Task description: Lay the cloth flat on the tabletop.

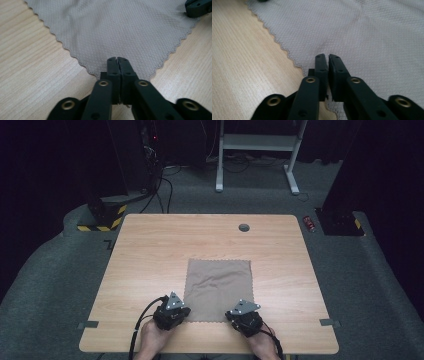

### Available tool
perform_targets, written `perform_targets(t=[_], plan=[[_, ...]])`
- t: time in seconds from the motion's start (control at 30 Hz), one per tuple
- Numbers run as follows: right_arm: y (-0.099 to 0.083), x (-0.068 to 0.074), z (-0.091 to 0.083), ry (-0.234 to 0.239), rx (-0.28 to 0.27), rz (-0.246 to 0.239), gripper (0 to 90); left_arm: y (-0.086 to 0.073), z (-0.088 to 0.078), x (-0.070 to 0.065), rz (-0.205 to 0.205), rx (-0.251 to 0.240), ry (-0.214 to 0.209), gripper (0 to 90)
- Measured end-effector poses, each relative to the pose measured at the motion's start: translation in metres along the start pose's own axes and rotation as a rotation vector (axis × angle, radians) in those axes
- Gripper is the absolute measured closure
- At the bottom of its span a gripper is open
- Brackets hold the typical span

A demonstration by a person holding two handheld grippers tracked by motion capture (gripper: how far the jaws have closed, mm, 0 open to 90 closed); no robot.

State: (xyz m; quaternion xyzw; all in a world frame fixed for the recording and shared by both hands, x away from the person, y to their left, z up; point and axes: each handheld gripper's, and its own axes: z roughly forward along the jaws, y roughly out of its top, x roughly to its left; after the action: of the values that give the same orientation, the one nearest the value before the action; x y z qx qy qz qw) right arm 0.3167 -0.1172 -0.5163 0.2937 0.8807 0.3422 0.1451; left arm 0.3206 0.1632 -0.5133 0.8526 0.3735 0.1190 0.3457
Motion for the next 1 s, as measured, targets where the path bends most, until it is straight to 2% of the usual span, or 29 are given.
perform_targets(t=[0.27, 0.4, 0.53, 0.57, 0.7, 0.8, 0.83, 1.0], plan=[[-0.003, 0.004, -0.006, 0.019, 0.025, -0.016, 89.2, -0.002, -0.006, -0.006, 0.037, 0.037, -0.027, 90.0], [-0.004, 0.005, -0.01, 0.045, 0.029, -0.011, 85.1, -0.007, -0.011, -0.006, 0.027, 0.042, -0.019, 90.0], [0.002, 0.007, -0.012, 0.046, -0.013, 0.0, 78.9, -0.006, -0.012, 0.0, -0.027, 0.004, -0.013, 74.5], [0.005, 0.006, -0.011, 0.049, -0.023, 0.002, 78.0, -0.004, -0.011, 0.002, -0.028, -0.009, -0.006, 70.1], [0.014, 0.005, 0.003, 0.061, -0.028, 0.026, 74.1, 0.008, 0.0, 0.006, -0.051, -0.033, 0.022, 58.8], [0.015, 0.008, 0.017, 0.059, -0.024, 0.026, 73.4, 0.014, 0.009, 0.011, -0.051, -0.026, 0.044, 54.9], [0.015, 0.009, 0.017, 0.053, -0.028, 0.03, 73.2, 0.014, 0.011, 0.012, -0.059, -0.017, 0.043, 54.6], [0.01, 0.014, 0.014, 0.038, -0.04, 0.003, 71.5, 0.006, 0.01, 0.01, -0.051, -0.039, 0.068, 54.3]])
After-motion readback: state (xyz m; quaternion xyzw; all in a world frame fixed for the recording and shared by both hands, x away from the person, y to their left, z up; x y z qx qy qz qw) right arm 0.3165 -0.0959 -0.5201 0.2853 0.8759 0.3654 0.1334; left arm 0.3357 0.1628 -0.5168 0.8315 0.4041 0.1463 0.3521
